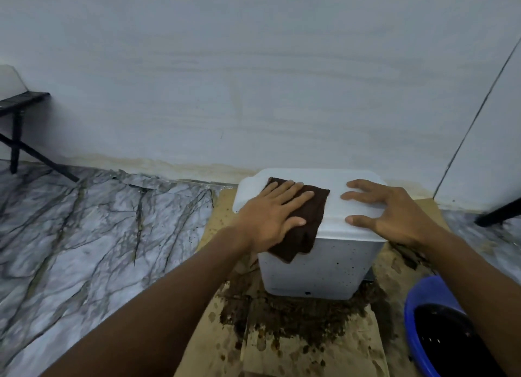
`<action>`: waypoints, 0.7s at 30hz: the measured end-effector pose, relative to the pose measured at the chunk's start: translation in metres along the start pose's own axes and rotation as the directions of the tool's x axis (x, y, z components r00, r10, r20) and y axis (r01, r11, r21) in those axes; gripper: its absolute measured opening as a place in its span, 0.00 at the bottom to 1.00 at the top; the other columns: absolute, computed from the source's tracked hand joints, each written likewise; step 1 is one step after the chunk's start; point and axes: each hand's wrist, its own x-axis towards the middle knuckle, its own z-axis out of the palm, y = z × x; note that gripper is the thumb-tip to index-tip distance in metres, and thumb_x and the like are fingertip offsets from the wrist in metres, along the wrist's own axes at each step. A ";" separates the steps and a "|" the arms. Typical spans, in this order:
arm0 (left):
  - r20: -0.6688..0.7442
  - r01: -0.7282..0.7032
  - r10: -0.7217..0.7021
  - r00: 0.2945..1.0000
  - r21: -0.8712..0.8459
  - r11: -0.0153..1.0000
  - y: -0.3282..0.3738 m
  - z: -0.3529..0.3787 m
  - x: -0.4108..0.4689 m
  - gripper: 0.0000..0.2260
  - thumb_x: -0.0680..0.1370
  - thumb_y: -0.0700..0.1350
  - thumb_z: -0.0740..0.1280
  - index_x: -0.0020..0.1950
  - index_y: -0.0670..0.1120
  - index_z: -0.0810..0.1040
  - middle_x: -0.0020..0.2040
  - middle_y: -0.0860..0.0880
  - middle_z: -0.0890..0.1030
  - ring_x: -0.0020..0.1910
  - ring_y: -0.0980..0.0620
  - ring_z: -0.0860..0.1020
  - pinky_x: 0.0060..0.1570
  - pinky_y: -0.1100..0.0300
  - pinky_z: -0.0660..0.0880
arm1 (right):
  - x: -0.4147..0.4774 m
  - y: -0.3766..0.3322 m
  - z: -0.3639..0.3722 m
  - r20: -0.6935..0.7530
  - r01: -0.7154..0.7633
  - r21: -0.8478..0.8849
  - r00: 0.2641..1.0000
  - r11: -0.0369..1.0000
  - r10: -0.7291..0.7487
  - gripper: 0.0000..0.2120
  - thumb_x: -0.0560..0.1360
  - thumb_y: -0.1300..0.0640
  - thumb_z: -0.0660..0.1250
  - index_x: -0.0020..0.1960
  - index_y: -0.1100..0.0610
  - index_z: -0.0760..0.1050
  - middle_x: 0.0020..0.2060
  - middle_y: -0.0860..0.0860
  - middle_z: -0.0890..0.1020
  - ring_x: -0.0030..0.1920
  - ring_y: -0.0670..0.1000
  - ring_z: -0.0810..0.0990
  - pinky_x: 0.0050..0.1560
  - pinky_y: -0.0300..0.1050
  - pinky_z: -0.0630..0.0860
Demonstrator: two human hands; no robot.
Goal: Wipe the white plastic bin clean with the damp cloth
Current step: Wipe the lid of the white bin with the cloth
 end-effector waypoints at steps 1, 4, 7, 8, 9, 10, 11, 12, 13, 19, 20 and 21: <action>-0.007 0.024 -0.024 1.000 -0.019 1.000 -0.011 -0.002 -0.010 0.27 0.85 0.61 0.46 0.83 0.54 0.50 0.84 0.50 0.51 0.83 0.51 0.47 0.81 0.52 0.41 | -0.001 -0.001 0.000 0.000 -0.002 0.014 1.000 1.000 0.002 0.21 0.68 0.48 0.78 0.61 0.43 0.80 0.69 0.40 0.74 0.71 0.43 0.68 0.74 0.49 0.63; -0.009 0.111 -0.112 0.994 -0.089 0.990 -0.033 -0.003 -0.033 0.30 0.83 0.63 0.46 0.83 0.53 0.51 0.84 0.50 0.50 0.83 0.52 0.45 0.81 0.51 0.42 | -0.002 -0.001 0.001 0.003 -0.006 0.039 1.000 0.999 0.006 0.22 0.68 0.47 0.77 0.62 0.44 0.80 0.69 0.40 0.73 0.71 0.43 0.68 0.74 0.48 0.63; 0.018 0.126 -0.124 0.992 -0.186 0.975 -0.042 -0.005 -0.038 0.29 0.83 0.63 0.48 0.83 0.56 0.50 0.84 0.53 0.48 0.82 0.54 0.43 0.81 0.52 0.41 | -0.001 -0.001 0.000 0.003 -0.024 0.060 1.000 0.998 0.024 0.22 0.68 0.48 0.77 0.62 0.45 0.80 0.69 0.41 0.73 0.71 0.43 0.68 0.73 0.47 0.64; 0.021 0.126 -0.124 0.992 -0.185 0.975 -0.043 -0.005 -0.038 0.29 0.83 0.64 0.48 0.83 0.56 0.50 0.84 0.53 0.48 0.82 0.55 0.42 0.81 0.52 0.41 | -0.001 -0.001 -0.001 0.005 -0.035 0.069 0.999 0.997 0.035 0.22 0.68 0.48 0.78 0.62 0.44 0.80 0.69 0.40 0.73 0.70 0.43 0.69 0.72 0.46 0.64; 0.020 0.126 -0.125 0.992 -0.165 0.978 -0.043 -0.005 -0.037 0.30 0.83 0.64 0.48 0.83 0.56 0.49 0.84 0.53 0.48 0.82 0.55 0.42 0.81 0.52 0.41 | -0.001 0.000 -0.001 0.009 -0.047 0.076 0.999 0.996 0.046 0.22 0.68 0.48 0.78 0.61 0.44 0.80 0.69 0.39 0.73 0.70 0.42 0.69 0.72 0.44 0.65; 0.014 0.126 -0.126 0.992 -0.130 0.983 -0.041 -0.005 -0.035 0.29 0.83 0.64 0.47 0.83 0.56 0.50 0.83 0.53 0.48 0.82 0.54 0.42 0.81 0.53 0.40 | -0.001 0.000 0.000 0.013 -0.058 0.082 0.998 0.995 0.057 0.22 0.68 0.48 0.78 0.61 0.44 0.80 0.69 0.39 0.73 0.69 0.42 0.70 0.71 0.44 0.65; 0.005 0.126 -0.126 0.992 -0.085 0.988 -0.037 -0.004 -0.033 0.29 0.84 0.63 0.47 0.83 0.55 0.50 0.83 0.51 0.49 0.82 0.53 0.43 0.81 0.53 0.39 | -0.001 0.001 0.000 0.017 -0.064 0.086 0.998 0.994 0.063 0.22 0.68 0.48 0.78 0.61 0.44 0.80 0.69 0.39 0.73 0.69 0.43 0.70 0.71 0.44 0.65; -0.004 0.124 -0.124 0.992 -0.040 0.992 -0.032 -0.003 -0.030 0.29 0.84 0.62 0.46 0.83 0.53 0.50 0.83 0.50 0.50 0.82 0.52 0.44 0.80 0.53 0.39 | 0.000 0.001 0.001 0.018 -0.068 0.090 0.998 0.994 0.067 0.22 0.68 0.49 0.78 0.61 0.44 0.80 0.69 0.40 0.73 0.69 0.43 0.69 0.71 0.45 0.65; -0.008 0.123 -0.123 0.992 0.000 0.992 -0.025 -0.002 -0.025 0.29 0.84 0.61 0.47 0.83 0.52 0.50 0.83 0.49 0.51 0.83 0.51 0.46 0.80 0.53 0.40 | 0.001 0.001 0.001 0.018 -0.072 0.092 0.997 0.993 0.070 0.22 0.68 0.49 0.78 0.61 0.45 0.80 0.70 0.40 0.73 0.70 0.44 0.69 0.72 0.46 0.65; 0.013 0.139 -0.141 0.990 0.074 0.987 0.031 0.005 0.018 0.29 0.85 0.58 0.48 0.83 0.48 0.49 0.83 0.45 0.52 0.83 0.46 0.48 0.80 0.46 0.44 | 0.004 0.000 -0.001 0.024 -0.083 0.044 0.996 0.996 0.082 0.22 0.69 0.51 0.77 0.62 0.43 0.79 0.70 0.41 0.72 0.71 0.46 0.69 0.73 0.51 0.65; 0.020 0.131 -0.133 0.991 0.076 0.988 0.040 0.006 0.025 0.29 0.85 0.58 0.49 0.83 0.47 0.48 0.83 0.44 0.52 0.83 0.45 0.48 0.80 0.45 0.44 | 0.004 0.000 -0.002 0.028 -0.078 0.026 0.997 0.997 0.077 0.22 0.70 0.52 0.77 0.62 0.43 0.79 0.71 0.41 0.72 0.71 0.47 0.68 0.73 0.52 0.64; 0.024 0.124 -0.126 0.992 0.080 0.989 0.047 0.007 0.030 0.29 0.85 0.57 0.49 0.83 0.47 0.48 0.83 0.44 0.52 0.83 0.45 0.48 0.80 0.44 0.45 | 0.005 0.000 -0.002 0.030 -0.073 0.015 0.997 0.997 0.072 0.22 0.70 0.53 0.77 0.63 0.43 0.79 0.71 0.42 0.71 0.72 0.48 0.68 0.74 0.53 0.63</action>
